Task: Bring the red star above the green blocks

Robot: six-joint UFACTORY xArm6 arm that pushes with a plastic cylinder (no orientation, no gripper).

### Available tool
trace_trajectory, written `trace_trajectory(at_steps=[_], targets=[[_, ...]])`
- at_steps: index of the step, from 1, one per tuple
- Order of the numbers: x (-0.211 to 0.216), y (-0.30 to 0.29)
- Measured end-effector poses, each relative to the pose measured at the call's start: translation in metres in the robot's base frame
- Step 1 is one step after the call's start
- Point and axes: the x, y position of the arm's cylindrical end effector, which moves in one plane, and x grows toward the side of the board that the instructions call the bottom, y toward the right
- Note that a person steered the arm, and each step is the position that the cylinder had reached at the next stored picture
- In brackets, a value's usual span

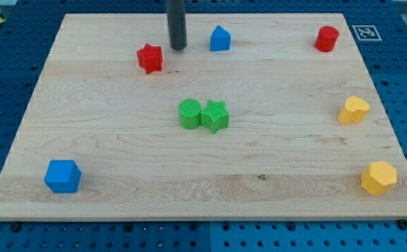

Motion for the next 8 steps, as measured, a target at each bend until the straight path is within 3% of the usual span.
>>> trace_trajectory(at_steps=[1, 3, 5, 6, 7, 8], targets=[[0.004, -0.023], [0.082, 0.042], [0.001, 0.007], [-0.001, -0.039], [0.023, -0.034], [0.081, 0.023]])
